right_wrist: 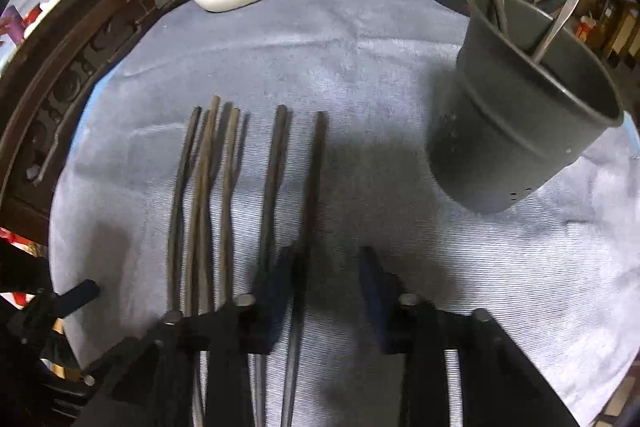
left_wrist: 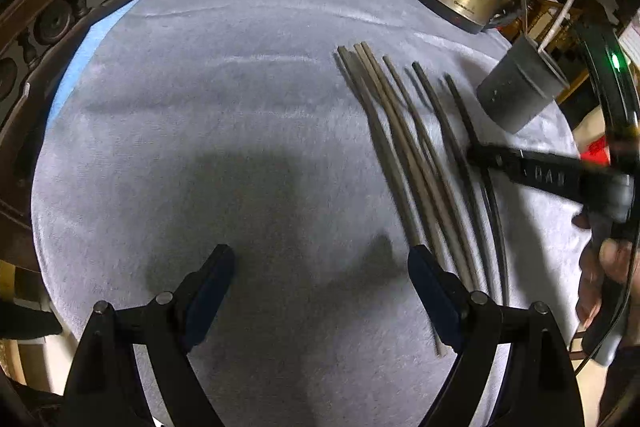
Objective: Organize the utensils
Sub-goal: 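Close the right tool on a chopstick while the left tool grasps another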
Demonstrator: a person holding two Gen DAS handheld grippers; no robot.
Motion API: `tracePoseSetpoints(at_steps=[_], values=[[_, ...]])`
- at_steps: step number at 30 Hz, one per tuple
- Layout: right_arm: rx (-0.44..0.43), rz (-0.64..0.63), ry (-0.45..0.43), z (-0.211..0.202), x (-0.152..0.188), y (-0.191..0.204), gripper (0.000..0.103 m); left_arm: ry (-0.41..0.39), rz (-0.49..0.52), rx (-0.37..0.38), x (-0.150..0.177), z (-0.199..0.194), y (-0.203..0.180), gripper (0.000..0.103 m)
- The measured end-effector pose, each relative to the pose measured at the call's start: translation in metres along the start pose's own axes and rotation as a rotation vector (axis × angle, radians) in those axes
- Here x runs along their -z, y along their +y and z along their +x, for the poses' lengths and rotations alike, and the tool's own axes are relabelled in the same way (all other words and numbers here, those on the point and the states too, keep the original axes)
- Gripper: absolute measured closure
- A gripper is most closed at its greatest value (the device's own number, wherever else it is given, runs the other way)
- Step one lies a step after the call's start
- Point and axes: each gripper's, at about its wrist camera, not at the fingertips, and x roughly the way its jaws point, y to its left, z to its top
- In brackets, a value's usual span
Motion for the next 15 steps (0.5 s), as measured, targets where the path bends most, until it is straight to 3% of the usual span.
tracePoseSetpoints(at_steps=[2,7,12,15], values=[[-0.002,0.011,0.008,-0.003,0.005,-0.011,0.088,0.007,-0.027,-0.001,-0.012,0.000,-0.002,0.015],[-0.025,0.043,0.003,-0.009,0.018,-0.033,0.092,0.029,-0.064,-0.007,-0.042,0.009,-0.014,0.016],[-0.060,0.060,-0.018,-0.012,0.026,-0.041,0.091,0.086,-0.109,-0.039,-0.060,0.032,-0.021,0.038],[-0.075,0.063,-0.024,-0.012,0.029,-0.044,0.091,0.100,-0.070,-0.079,-0.063,0.032,-0.030,0.063]])
